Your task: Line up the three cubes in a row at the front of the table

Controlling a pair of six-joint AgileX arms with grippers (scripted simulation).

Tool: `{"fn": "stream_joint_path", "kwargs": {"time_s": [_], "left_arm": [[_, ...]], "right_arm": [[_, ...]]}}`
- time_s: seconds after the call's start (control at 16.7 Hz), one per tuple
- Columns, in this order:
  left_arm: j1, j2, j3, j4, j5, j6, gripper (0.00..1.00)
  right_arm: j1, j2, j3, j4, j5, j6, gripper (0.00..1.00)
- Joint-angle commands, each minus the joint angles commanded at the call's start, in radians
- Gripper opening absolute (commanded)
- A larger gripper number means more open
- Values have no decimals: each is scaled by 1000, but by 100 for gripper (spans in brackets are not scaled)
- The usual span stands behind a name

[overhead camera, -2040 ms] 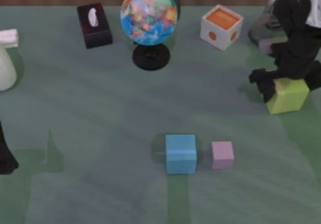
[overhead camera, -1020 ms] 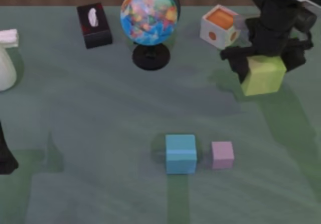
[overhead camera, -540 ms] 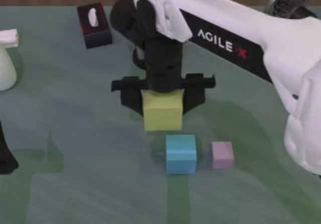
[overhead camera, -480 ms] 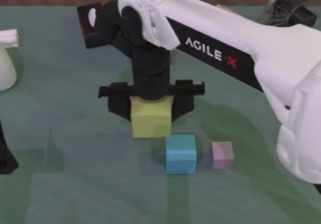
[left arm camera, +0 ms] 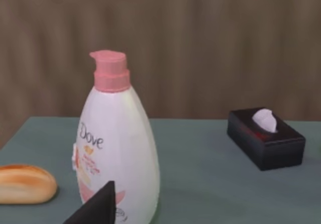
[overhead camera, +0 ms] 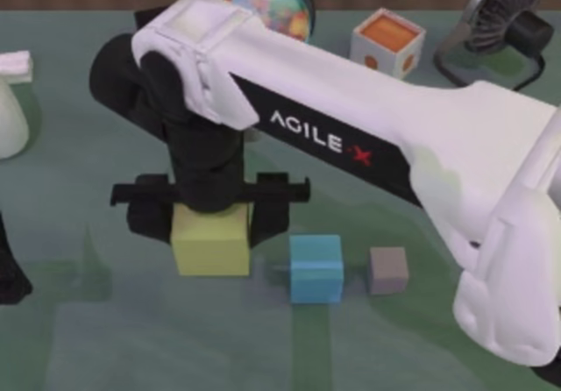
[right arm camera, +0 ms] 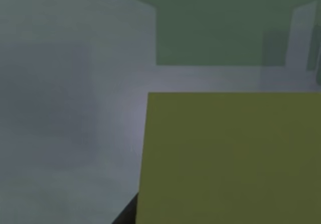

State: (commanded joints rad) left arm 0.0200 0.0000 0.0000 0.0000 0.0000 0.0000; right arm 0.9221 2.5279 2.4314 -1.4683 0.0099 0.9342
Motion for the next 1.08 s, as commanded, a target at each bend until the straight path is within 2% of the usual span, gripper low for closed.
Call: {"fn": "stream_joint_path", "kwargs": {"time_s": [0.24,0.6,0.9,1.08], "left_arm": [[0,0,0,0,0,0,100],[0,0,0,0,0,0,100],[0,0,0,0,0,0,100],[0,0,0,0,0,0,100]], "right_arm": [[-3,-6,-44,44,0,0,0],[2,2,-258,262,0,2,0],[3,4,-270,274,0,3,0],[3,4,-270,274,0,3,23]]}}
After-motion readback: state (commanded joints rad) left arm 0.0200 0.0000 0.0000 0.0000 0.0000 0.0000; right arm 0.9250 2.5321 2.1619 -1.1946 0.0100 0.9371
